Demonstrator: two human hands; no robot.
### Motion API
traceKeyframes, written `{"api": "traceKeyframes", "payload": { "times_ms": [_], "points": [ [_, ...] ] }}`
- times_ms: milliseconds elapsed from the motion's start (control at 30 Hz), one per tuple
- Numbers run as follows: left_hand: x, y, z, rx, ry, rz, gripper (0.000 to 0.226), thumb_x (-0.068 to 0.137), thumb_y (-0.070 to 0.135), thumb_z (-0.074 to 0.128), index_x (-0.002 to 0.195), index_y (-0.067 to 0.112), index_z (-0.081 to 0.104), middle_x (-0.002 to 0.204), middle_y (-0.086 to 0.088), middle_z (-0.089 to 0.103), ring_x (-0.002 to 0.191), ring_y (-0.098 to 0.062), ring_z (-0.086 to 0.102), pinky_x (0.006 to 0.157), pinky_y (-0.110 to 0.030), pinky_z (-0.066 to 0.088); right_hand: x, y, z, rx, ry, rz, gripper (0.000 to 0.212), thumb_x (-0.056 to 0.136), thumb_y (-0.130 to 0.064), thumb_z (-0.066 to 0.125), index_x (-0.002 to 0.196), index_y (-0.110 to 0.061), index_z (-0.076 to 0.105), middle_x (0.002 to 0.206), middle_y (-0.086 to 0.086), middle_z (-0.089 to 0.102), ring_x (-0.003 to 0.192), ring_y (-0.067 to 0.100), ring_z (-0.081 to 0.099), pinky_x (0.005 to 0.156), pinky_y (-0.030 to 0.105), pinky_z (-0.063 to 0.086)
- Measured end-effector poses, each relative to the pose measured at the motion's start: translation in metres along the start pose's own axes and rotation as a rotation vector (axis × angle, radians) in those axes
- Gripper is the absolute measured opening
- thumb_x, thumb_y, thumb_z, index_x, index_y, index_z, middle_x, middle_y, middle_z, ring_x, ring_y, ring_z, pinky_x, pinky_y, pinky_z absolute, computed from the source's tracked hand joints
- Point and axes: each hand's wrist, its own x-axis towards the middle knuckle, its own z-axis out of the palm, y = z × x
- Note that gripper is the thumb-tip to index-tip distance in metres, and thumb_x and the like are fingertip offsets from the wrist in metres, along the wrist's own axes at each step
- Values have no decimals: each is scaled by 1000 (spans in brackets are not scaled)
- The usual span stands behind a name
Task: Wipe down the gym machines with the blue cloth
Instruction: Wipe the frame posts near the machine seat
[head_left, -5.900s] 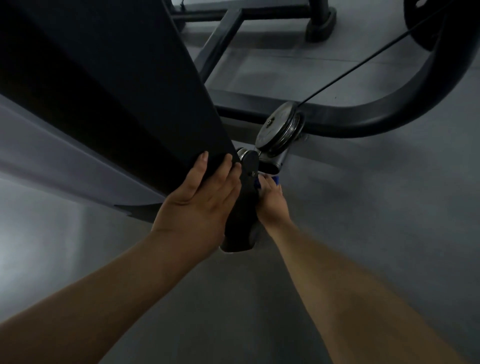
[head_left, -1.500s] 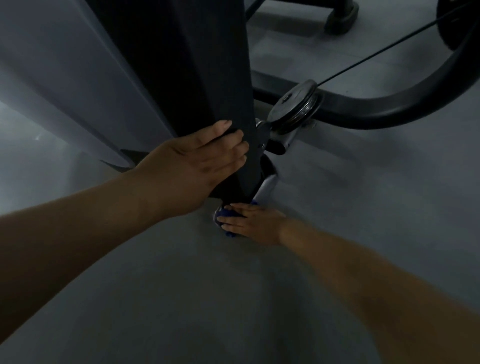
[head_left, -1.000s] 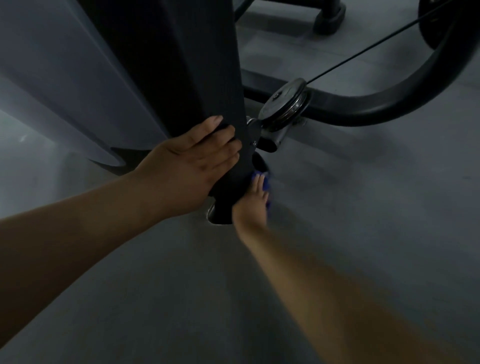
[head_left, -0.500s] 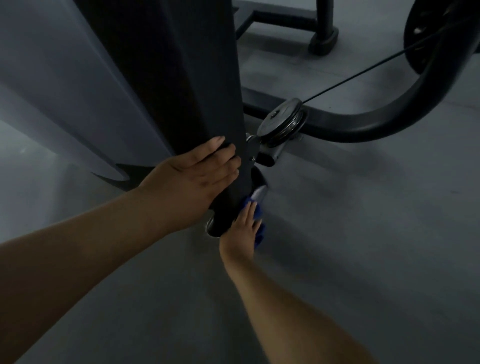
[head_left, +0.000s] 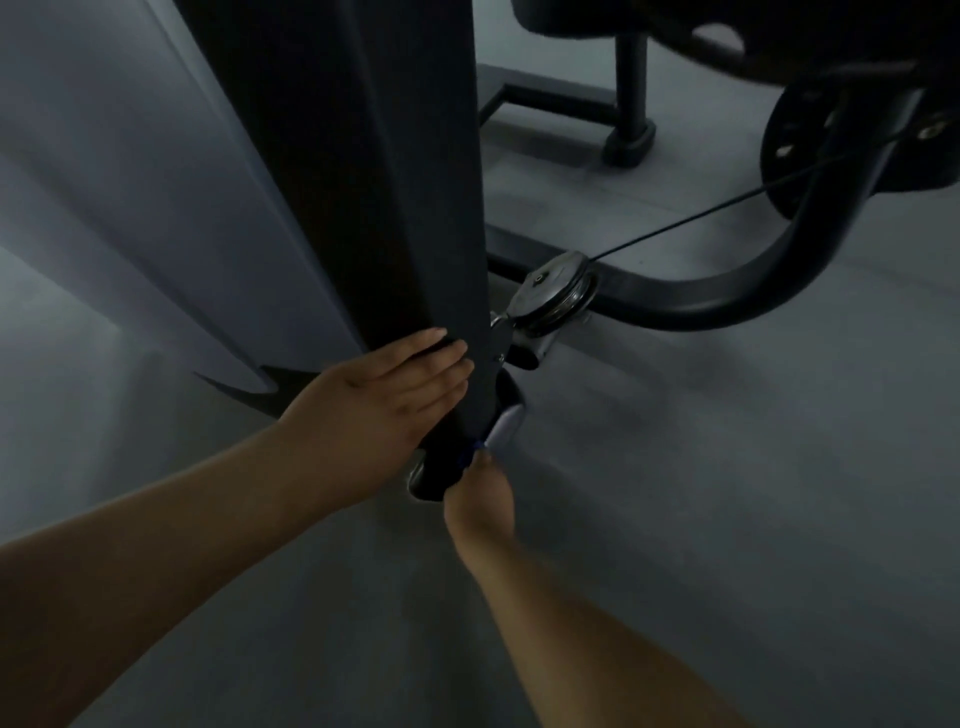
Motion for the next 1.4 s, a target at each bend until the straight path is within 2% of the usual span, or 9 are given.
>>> {"api": "traceKeyframes", "payload": {
  "times_ms": [133,267,467,567,733,833,967,1133,1400],
  "points": [
    [-23,-15,-11,28,108,-82,75,100,16,-1,174,7,1,182,-14,-10,169,-27,-12,132,-56,-19,-19,-62,-75,442,162,-130,38,109,-22,45,129,-51,60,112,-15,76,101,5,74,86,29,63],
    [-31,-37,-47,-27,281,-314,74,105,20,32,175,12,11,184,-8,2,170,-23,6,134,-62,-5,-55,-129,-106,757,282,-377,41,115,-24,47,150,-44,55,139,-18,68,130,2,64,110,28,52],
    [-56,-91,-88,131,270,-338,75,107,32,26,175,10,3,184,-12,-7,170,-27,3,132,-66,-9,-70,-150,-81,956,222,-93,46,118,-42,39,164,-44,38,160,-16,50,149,8,47,126,36,37],
    [-65,-110,-97,152,315,-352,70,109,26,23,175,10,5,184,-10,-6,170,-25,4,133,-66,-4,-79,-175,-99,1077,203,-157,48,117,-46,40,164,-51,36,168,-24,40,153,-3,39,129,34,34],
    [-77,-130,-116,90,441,-414,81,109,35,53,175,11,13,184,-7,2,170,-22,10,135,-62,10,-92,-191,-110,1032,210,-178,41,116,-52,38,151,-71,32,170,-18,39,152,5,43,128,39,37],
    [-82,-145,-123,106,460,-411,80,111,37,53,176,14,13,184,-5,4,169,-20,12,134,-62,14,-97,-206,-129,972,199,-160,47,116,-51,37,161,-61,30,169,-22,37,153,3,41,129,35,35],
    [-83,-160,-138,126,467,-461,74,116,44,43,176,15,11,184,-5,3,170,-21,10,135,-60,13,-109,-236,-164,975,218,-440,49,118,-36,40,164,-53,34,169,-29,34,152,-12,32,125,18,30],
    [-78,-183,-171,124,553,-548,72,118,49,37,175,13,12,184,-6,7,169,-23,13,135,-55,20,-114,-246,-168,946,247,-337,45,117,-46,36,152,-73,32,167,-23,40,151,1,43,129,42,36],
    [-91,-198,-195,109,414,-478,76,117,46,35,175,11,1,184,-8,-6,170,-26,3,136,-55,11,-136,-289,-216,919,216,-596,49,119,-34,38,163,-53,34,168,-28,36,153,-10,33,130,31,30]
  ]
}}
